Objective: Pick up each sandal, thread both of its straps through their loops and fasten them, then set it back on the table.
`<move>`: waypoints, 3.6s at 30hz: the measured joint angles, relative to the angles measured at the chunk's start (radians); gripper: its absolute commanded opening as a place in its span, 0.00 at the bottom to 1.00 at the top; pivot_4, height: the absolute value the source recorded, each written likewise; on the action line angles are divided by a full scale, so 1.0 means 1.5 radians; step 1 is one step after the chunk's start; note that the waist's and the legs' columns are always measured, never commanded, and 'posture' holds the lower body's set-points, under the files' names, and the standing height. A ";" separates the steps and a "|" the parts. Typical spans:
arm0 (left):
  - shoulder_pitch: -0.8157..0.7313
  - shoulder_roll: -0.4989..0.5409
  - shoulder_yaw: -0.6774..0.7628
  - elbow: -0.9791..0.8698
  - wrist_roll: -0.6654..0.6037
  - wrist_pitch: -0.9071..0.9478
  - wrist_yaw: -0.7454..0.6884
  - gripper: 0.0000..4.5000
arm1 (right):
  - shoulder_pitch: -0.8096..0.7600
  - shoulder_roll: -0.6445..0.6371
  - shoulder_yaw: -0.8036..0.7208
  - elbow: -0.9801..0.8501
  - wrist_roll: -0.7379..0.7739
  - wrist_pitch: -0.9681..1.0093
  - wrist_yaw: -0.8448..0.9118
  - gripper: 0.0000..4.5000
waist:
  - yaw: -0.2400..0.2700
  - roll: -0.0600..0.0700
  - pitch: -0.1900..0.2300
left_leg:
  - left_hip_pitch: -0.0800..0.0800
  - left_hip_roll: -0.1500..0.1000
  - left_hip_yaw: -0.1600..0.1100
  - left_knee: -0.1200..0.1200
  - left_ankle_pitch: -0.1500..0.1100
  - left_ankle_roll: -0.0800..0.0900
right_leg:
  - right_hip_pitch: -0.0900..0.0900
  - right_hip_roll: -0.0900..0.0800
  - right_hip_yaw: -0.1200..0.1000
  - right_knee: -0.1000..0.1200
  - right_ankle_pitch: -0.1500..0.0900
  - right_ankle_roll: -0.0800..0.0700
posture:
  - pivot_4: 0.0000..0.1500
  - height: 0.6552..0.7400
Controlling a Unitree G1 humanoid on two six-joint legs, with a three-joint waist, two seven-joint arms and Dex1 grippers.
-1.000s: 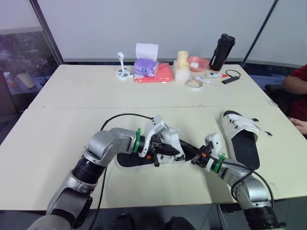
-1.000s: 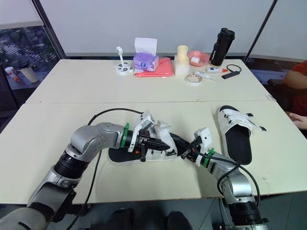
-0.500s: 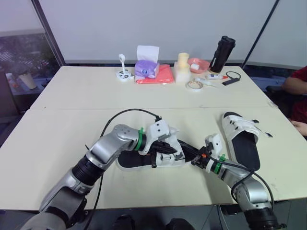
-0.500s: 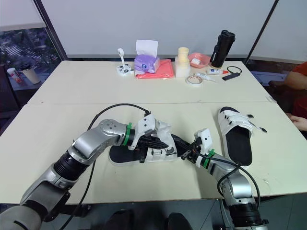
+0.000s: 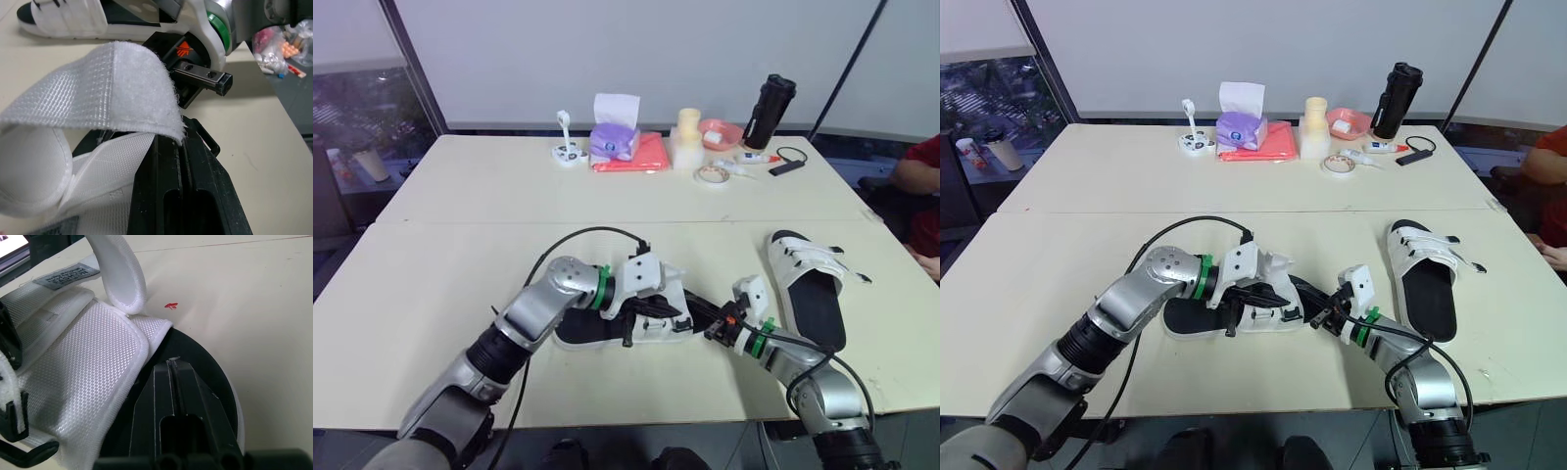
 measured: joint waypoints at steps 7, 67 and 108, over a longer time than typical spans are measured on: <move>-0.036 0.000 -0.033 0.058 0.073 -0.112 -0.028 0.01 | 0.013 0.002 0.001 -0.018 0.000 0.003 -0.012 0.00 | 0.006 0.001 -0.001 | 0.000 0.000 0.000 -0.001 0.000 0.000 | 0.000 0.000 0.000 -0.001 0.000 0.000 | 1.00 1.00; 0.023 -0.088 0.184 -0.079 -0.191 0.438 0.101 0.76 | 0.073 0.007 0.000 -0.093 0.022 0.029 -0.048 0.00 | 0.009 0.002 -0.004 | 0.001 0.001 0.000 -0.001 -0.003 0.006 | 0.001 0.001 -0.001 -0.001 -0.002 -0.003 | 1.00 1.00; 0.093 -0.293 0.427 -0.052 -0.374 0.705 0.413 0.00 | 0.058 0.012 0.003 -0.069 0.020 0.029 -0.039 0.00 | 0.005 0.002 -0.004 | 0.008 0.001 0.001 -0.001 -0.004 0.005 | 0.007 0.002 0.000 -0.001 -0.002 -0.003 | 1.00 1.00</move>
